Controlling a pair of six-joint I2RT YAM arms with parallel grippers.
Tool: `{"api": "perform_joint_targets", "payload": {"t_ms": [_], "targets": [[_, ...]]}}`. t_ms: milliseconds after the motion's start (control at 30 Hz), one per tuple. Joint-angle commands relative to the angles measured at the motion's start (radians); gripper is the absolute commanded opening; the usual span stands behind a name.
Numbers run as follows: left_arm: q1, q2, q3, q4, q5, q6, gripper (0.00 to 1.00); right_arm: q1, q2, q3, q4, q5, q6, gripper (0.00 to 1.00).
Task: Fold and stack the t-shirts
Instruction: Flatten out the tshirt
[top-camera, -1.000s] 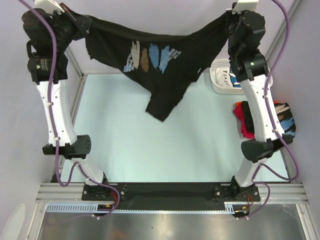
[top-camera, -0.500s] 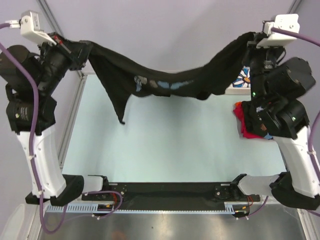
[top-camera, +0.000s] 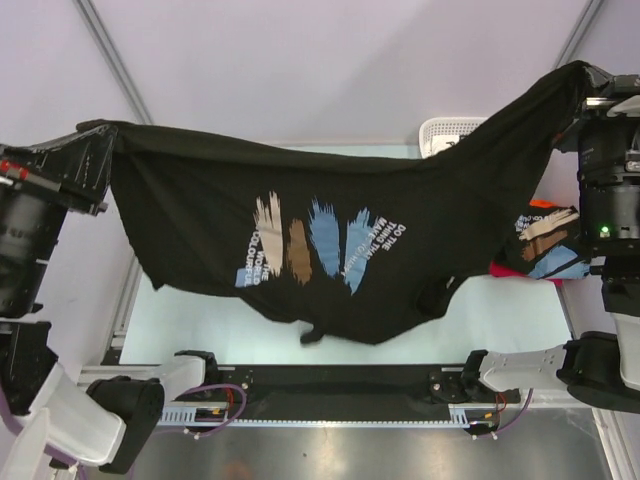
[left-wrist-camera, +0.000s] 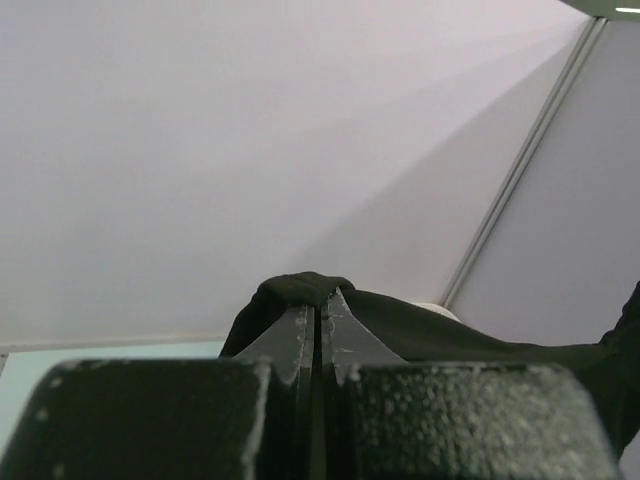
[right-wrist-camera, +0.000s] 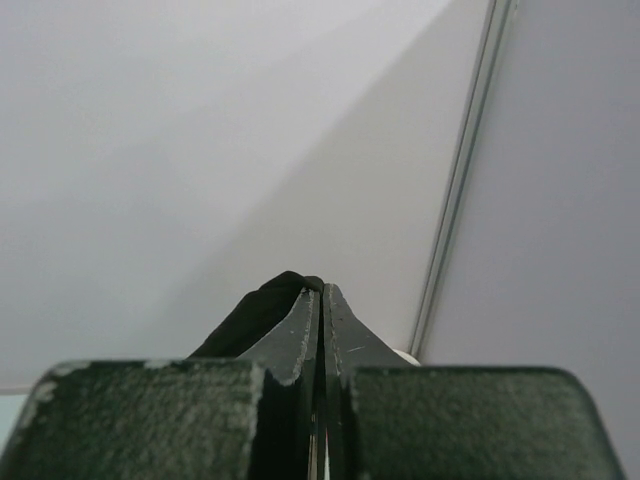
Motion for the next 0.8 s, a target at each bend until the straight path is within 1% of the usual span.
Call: {"api": "perform_joint_targets", "payload": {"t_ms": [0, 100, 167, 200, 267, 300, 333, 367, 400, 433, 467, 500, 567, 600, 633, 700, 733, 767], "targets": [[-0.004, 0.005, -0.028, 0.02, -0.008, -0.016, 0.0, 0.032, 0.004, 0.019, -0.004, 0.011, -0.046, 0.0], [-0.004, 0.014, -0.071, 0.025, -0.02, -0.011, 0.0, 0.032, -0.019, -0.087, 0.061, 0.008, -0.062, 0.0], [-0.004, 0.028, -0.106, 0.029, -0.019, 0.009, 0.0, 0.029, -0.045, -0.153, 0.152, 0.007, -0.1, 0.0], [-0.005, 0.049, -0.17, 0.035, -0.017, 0.016, 0.0, 0.026, -0.045, -0.199, 0.161, 0.007, -0.092, 0.0], [-0.005, 0.068, -0.25, 0.072, -0.013, 0.024, 0.0, -0.046, -0.04, -0.253, 0.157, -0.031, -0.05, 0.0], [-0.005, 0.086, -0.335, 0.098, 0.003, 0.018, 0.0, -0.093, -0.034, -0.291, 0.131, -0.053, -0.006, 0.0], [-0.004, 0.1, -0.374, 0.124, 0.015, 0.007, 0.0, -0.15, -0.027, -0.313, 0.033, -0.084, 0.064, 0.0], [-0.007, 0.111, -0.407, 0.17, 0.01, -0.004, 0.0, -0.3, -0.016, -0.34, -0.002, -0.184, 0.133, 0.0], [-0.008, 0.116, -0.498, 0.202, 0.004, -0.011, 0.0, -0.368, -0.01, -0.36, -0.044, -0.243, 0.29, 0.0], [-0.008, 0.12, -0.546, 0.233, -0.022, -0.016, 0.0, -0.428, 0.001, -0.418, -0.079, -0.301, 0.351, 0.0], [-0.011, 0.122, -0.597, 0.305, -0.034, -0.017, 0.0, -0.535, 0.012, -0.448, -0.083, -0.393, 0.399, 0.0], [-0.011, 0.125, -0.693, 0.339, -0.037, -0.011, 0.0, -0.566, 0.042, -0.486, -0.07, -0.429, 0.462, 0.0], [-0.011, 0.171, -0.753, 0.39, -0.072, 0.015, 0.0, -0.628, 0.093, -0.561, -0.038, -0.51, 0.502, 0.0], [-0.011, 0.195, -0.785, 0.394, -0.088, 0.021, 0.0, -0.673, 0.162, -0.576, -0.023, -0.535, 0.514, 0.0], [-0.011, 0.217, -0.802, 0.407, -0.098, 0.041, 0.0, -0.691, 0.194, -0.599, 0.003, -0.571, 0.536, 0.0], [-0.01, 0.293, -0.832, 0.45, -0.114, 0.051, 0.0, -0.746, 0.272, -0.601, 0.037, -0.608, 0.56, 0.0], [-0.008, 0.324, -0.836, 0.471, -0.117, 0.045, 0.0, -0.761, 0.365, -0.592, 0.067, -0.634, 0.586, 0.0], [-0.001, 0.384, -0.833, 0.495, -0.137, 0.041, 0.0, -0.775, 0.415, -0.554, 0.069, -0.654, 0.597, 0.0]]}}
